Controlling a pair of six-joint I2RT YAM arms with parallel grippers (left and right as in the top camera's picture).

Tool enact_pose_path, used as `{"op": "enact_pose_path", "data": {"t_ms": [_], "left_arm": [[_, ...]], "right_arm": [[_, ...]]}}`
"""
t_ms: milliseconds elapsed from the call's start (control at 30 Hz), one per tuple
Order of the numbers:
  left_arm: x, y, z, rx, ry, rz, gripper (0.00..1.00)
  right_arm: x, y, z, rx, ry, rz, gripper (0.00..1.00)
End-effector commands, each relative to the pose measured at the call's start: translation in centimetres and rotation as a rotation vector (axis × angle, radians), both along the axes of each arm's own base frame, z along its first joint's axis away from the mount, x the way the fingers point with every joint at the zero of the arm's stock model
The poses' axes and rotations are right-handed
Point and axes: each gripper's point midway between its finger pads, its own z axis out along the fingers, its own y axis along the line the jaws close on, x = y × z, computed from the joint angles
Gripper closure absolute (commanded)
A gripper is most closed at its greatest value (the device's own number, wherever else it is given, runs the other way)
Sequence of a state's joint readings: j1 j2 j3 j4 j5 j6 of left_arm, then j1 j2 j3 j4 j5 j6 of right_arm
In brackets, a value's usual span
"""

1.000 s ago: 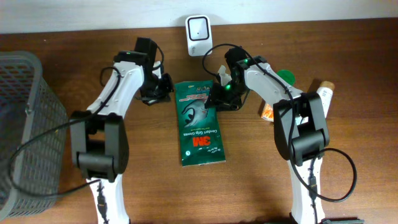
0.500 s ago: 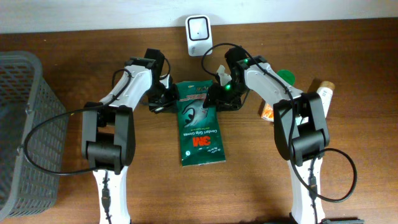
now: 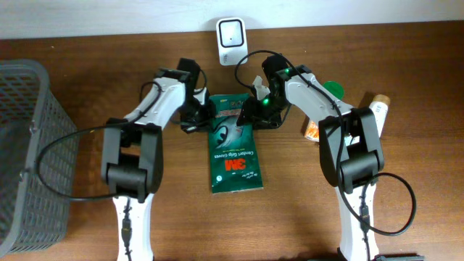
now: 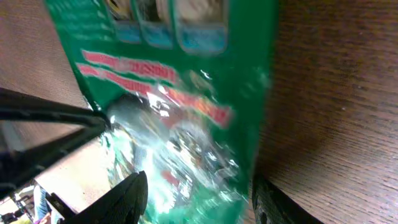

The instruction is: Scan the item barcode

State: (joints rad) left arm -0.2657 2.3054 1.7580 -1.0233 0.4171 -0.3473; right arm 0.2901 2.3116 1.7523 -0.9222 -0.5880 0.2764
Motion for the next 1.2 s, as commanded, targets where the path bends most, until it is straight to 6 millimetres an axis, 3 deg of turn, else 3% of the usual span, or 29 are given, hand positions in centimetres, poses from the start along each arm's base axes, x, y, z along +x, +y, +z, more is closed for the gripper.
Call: {"op": "enact_pose_path", "data": {"t_ms": [0,133,300,367,533,633,800,933,1167], "left_arm": [[-1.5,-0.6,-3.2,0.016,0.079,-0.021,1.00],[-2.1,-0.6,-4.4,0.020,0.114,-0.022,1.00],[-2.2,-0.5,-4.9,0.019,0.128,-0.011,1.00],[-2.2,-0.5,-4.9,0.019,0.128,-0.011,1.00],[-2.2,-0.5,-4.9,0.019,0.127,-0.012,1.00],[-2.1,-0.6,-4.9,0.018,0.124,-0.012,1.00],[-2.1,-0.6,-4.9,0.018,0.125,-0.013,1.00],[-2.1,-0.5,-4.9,0.018,0.124,-0.013,1.00],[-2.3,-0.5,-4.9,0.020,0.131,-0.012,1.00]], "right_arm": [[-1.4,-2.3,-4.2,-0.123,0.071,0.004,0.46],[-1.5,-3.1,-3.4,-0.065,0.086,0.012,0.51],[-1.7,-6.8,0.9,0.027,0.059,0.042,0.45],[-2.6,-7.4,1.8,0.052,0.071,0.069,0.44],[-4.3,-4.8,1.4,0.072,0.084,0.151,0.44],[-5.1,-1.8,0.7,0.086,0.072,0.191,0.43],[-4.8,1.7,-0.2,0.115,0.024,0.198,0.50],[-3.1,2.6,0.9,0.201,-0.053,0.193,0.52],[-1.3,3.6,5.3,0.363,-0.213,0.244,0.55]]}}
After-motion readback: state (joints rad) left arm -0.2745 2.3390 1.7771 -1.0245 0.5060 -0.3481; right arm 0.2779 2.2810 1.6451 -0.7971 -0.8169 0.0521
